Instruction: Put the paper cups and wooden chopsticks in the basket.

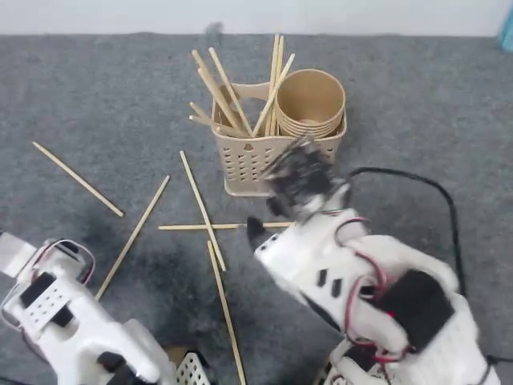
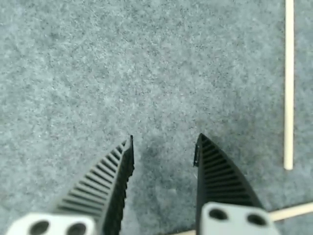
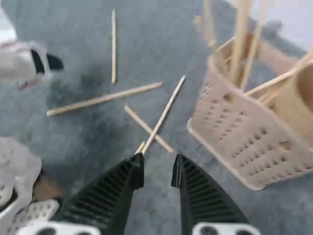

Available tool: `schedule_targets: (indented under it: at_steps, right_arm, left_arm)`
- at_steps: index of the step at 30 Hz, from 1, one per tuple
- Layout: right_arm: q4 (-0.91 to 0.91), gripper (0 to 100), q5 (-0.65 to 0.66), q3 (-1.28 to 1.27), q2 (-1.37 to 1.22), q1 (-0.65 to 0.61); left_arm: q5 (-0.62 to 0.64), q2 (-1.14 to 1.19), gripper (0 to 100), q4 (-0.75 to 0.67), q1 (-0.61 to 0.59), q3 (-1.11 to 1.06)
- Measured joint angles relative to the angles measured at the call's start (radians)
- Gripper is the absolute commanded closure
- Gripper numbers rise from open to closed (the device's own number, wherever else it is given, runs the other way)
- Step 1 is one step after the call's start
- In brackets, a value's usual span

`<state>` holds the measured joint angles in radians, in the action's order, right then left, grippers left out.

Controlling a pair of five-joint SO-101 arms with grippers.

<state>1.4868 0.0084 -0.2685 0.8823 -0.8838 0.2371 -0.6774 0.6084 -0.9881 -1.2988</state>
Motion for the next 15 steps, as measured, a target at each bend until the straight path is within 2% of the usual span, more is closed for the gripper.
schedule_targets:
  at_steps: [3,8,11,15]
  right_arm:
    - [-0.132,88.4,0.000,-0.175,-0.002,-0.015]
    - [-0.497,88.4,0.000,-0.497,-0.005,-0.025]
    - [-0.655,88.4,0.000,-0.537,-0.058,-0.031]
    - [-0.760,88.4,-0.060,-0.526,-0.222,-0.032]
  left_arm:
    - [0.000,0.000,80,0.000,0.000,-0.003]
    - [0.003,0.000,80,0.000,0.000,-0.011]
    - [0.005,0.000,80,0.000,0.000,-0.011]
    - [0.032,0.000,80,0.000,0.000,-0.011]
